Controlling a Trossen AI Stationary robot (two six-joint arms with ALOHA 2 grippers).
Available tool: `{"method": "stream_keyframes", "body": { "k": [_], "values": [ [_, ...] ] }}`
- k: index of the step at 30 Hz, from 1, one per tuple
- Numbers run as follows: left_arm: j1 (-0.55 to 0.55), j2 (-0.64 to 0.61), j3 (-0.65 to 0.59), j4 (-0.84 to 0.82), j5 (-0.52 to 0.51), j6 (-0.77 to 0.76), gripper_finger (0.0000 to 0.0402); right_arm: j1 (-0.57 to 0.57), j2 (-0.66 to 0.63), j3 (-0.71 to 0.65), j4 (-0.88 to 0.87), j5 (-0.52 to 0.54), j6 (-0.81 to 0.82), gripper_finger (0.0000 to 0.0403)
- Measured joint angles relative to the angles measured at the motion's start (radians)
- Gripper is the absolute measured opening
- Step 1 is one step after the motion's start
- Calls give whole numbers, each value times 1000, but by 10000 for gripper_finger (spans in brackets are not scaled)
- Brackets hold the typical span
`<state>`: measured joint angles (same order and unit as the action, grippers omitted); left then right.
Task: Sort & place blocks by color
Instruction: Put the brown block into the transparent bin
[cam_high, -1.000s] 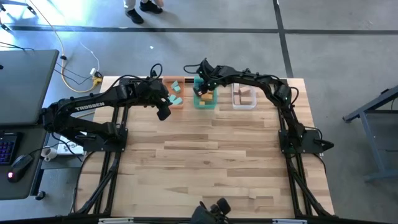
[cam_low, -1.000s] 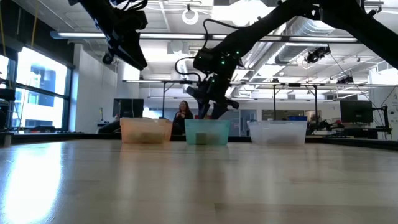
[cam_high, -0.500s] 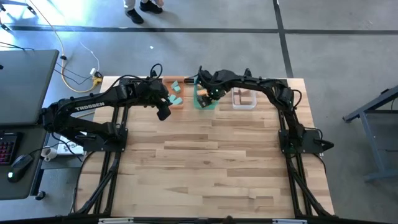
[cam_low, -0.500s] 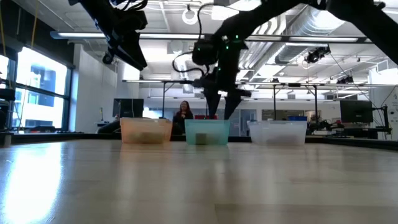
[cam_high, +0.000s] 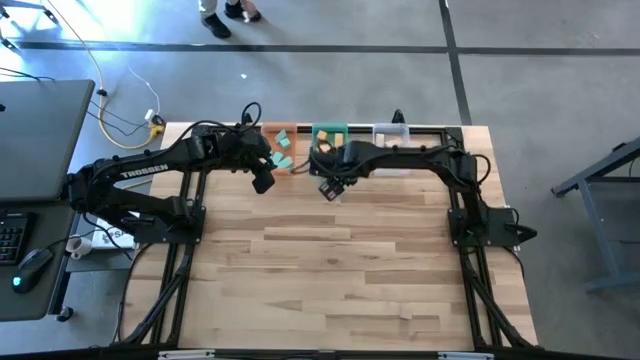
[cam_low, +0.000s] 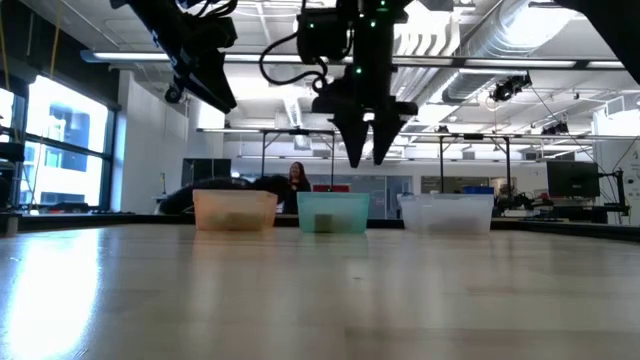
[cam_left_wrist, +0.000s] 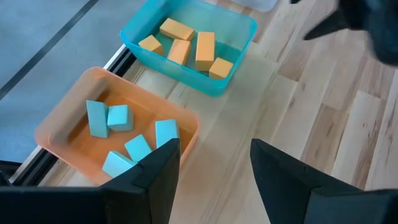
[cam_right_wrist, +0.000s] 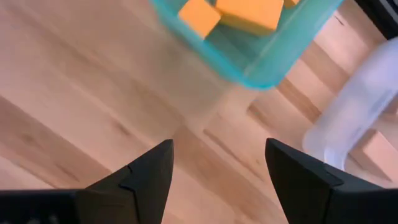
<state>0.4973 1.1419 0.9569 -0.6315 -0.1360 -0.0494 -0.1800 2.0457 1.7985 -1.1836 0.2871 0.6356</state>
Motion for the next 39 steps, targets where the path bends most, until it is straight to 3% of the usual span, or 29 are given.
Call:
{"method": "stream_keyframes", "body": {
  "k": [20, 25, 31, 39],
  "values": [
    [0, 0, 0, 1, 3, 0, 184, 331, 0, 0, -382, 60, 33, 238],
    [0, 0, 0, 1, 4, 0, 184, 385, -6, -28, -387, 77, 78, 238],
    [0, 0, 0, 1, 4, 0, 184, 437, -58, -148, -386, 36, 132, 238],
    [0, 0, 0, 1, 3, 0, 184, 557, -225, -384, -366, -80, 267, 238]
  ]
}}
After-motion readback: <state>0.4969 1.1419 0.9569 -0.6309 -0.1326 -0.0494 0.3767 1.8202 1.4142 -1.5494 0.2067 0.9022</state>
